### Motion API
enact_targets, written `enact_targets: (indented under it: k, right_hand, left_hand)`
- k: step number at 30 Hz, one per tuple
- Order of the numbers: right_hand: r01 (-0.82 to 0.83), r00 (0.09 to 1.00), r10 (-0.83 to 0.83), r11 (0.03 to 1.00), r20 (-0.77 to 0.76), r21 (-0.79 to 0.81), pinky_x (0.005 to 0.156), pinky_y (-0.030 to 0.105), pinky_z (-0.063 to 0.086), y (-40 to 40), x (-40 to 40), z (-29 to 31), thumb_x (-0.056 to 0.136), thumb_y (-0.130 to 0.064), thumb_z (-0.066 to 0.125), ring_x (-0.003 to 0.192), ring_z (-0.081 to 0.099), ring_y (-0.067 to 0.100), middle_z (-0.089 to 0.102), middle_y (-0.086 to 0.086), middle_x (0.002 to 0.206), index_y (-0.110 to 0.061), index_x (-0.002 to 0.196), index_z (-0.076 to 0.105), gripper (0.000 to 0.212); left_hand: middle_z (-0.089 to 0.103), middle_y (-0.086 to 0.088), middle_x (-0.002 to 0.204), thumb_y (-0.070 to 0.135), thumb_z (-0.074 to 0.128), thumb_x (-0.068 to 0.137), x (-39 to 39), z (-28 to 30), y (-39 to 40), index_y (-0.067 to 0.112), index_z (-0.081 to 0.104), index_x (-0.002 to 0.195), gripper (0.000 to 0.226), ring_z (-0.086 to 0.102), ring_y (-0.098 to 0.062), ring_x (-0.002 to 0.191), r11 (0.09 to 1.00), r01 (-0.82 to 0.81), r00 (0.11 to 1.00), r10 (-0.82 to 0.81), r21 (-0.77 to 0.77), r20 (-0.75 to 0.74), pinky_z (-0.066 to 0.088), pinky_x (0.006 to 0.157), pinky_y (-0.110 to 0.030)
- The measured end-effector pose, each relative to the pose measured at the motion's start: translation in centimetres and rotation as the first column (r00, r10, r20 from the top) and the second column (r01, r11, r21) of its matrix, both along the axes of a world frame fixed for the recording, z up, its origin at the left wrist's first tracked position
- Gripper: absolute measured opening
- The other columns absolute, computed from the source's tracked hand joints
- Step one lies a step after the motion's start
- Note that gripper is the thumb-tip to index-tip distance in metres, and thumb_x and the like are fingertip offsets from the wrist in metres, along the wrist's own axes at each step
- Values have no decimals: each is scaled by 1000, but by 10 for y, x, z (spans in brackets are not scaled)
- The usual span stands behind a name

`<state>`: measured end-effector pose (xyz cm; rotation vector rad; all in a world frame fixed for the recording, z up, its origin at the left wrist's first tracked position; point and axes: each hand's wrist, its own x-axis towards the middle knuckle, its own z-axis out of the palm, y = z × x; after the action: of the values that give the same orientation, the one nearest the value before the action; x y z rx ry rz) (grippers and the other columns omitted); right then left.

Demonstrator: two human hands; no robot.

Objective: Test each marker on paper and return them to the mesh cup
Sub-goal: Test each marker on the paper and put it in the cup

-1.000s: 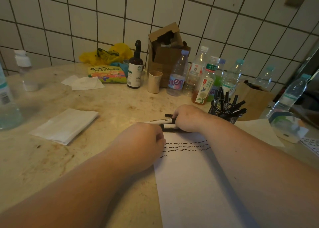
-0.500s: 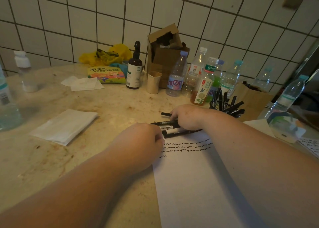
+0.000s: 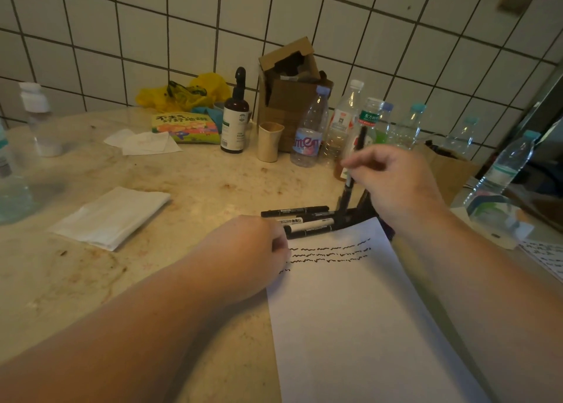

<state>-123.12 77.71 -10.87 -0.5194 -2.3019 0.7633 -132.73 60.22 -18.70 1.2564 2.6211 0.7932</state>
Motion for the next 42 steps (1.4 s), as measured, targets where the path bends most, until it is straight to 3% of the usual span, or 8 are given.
enact_targets:
  k: [5, 13, 21, 26, 29, 33, 39, 42]
  right_hand:
    - [147, 973, -118, 979, 201, -140, 77, 35, 50, 8, 59, -17, 94, -7, 59, 80, 69, 14, 72, 0, 81, -24, 85, 68, 21]
    - [122, 956, 4, 905, 294, -408, 78, 30, 60, 23, 80, -54, 94, 4, 57, 82, 75, 23, 76, 12, 82, -7, 86, 70, 19]
    - [160, 940, -52, 940, 338, -301, 94, 40, 54, 12, 86, -62, 95, -6, 58, 84, 74, 11, 78, -4, 80, -22, 85, 72, 23]
    - [168, 934, -70, 951, 350, -258, 86, 40, 56, -2, 93, -47, 95, -8, 60, 83, 73, 15, 78, -4, 79, -23, 84, 72, 22]
    - [175, 966, -146, 977, 215, -124, 75, 26, 48, -16, 91, -33, 93, -15, 65, 89, 67, 3, 75, -14, 84, -31, 82, 70, 19]
    - [-72, 994, 32, 912, -105, -403, 89, 39, 52, -27, 68, -29, 86, -8, 72, 90, 75, 13, 80, -4, 87, -20, 92, 59, 18]
    - [-328, 903, 45, 712, -427, -621, 72, 33, 50, -29, 49, -56, 83, -1, 67, 76, 68, 12, 79, 7, 93, -17, 111, 58, 34]
    - [-442, 863, 83, 600, -498, -666, 66, 27, 55, -26, 50, -64, 73, -5, 67, 67, 66, 16, 76, 10, 87, -9, 103, 62, 31]
  left_hand:
    - [66, 12, 80, 40, 53, 90, 0, 0, 0, 33, 66, 85, 16, 61, -6, 72, 1000, -5, 1000, 5, 7, -29, 57, 70, -30]
    - [65, 15, 84, 39, 55, 89, -1, 2, 1, 35, 67, 87, 13, 58, -2, 76, 1000, -20, 999, 19, -24, -42, 54, 71, -27]
    - [64, 18, 86, 34, 54, 90, -4, 1, -2, 36, 67, 88, 13, 57, -2, 78, 999, -44, 998, 43, -19, -36, 52, 72, -26]
    - [65, 17, 83, 31, 53, 90, -4, 1, -1, 36, 67, 85, 15, 59, -3, 76, 998, -60, 998, 59, -5, -36, 55, 73, -29]
    - [67, 13, 80, 36, 54, 91, -2, 1, -2, 34, 67, 86, 15, 60, -4, 73, 999, -38, 999, 38, 31, -16, 55, 71, -28]
    - [70, 14, 86, 50, 52, 92, 9, 9, -4, 37, 69, 90, 21, 62, -2, 76, 990, 67, 992, -79, 126, 98, 52, 73, -23]
    - [65, 30, 80, 51, 55, 90, 17, 15, -5, 49, 63, 107, 19, 55, 20, 76, 970, 194, 964, -216, 144, 154, 39, 59, -8]
    - [68, 18, 81, 51, 55, 88, 17, 14, -3, 42, 67, 96, 16, 61, 3, 73, 969, 214, 967, -229, 125, 114, 48, 59, -17]
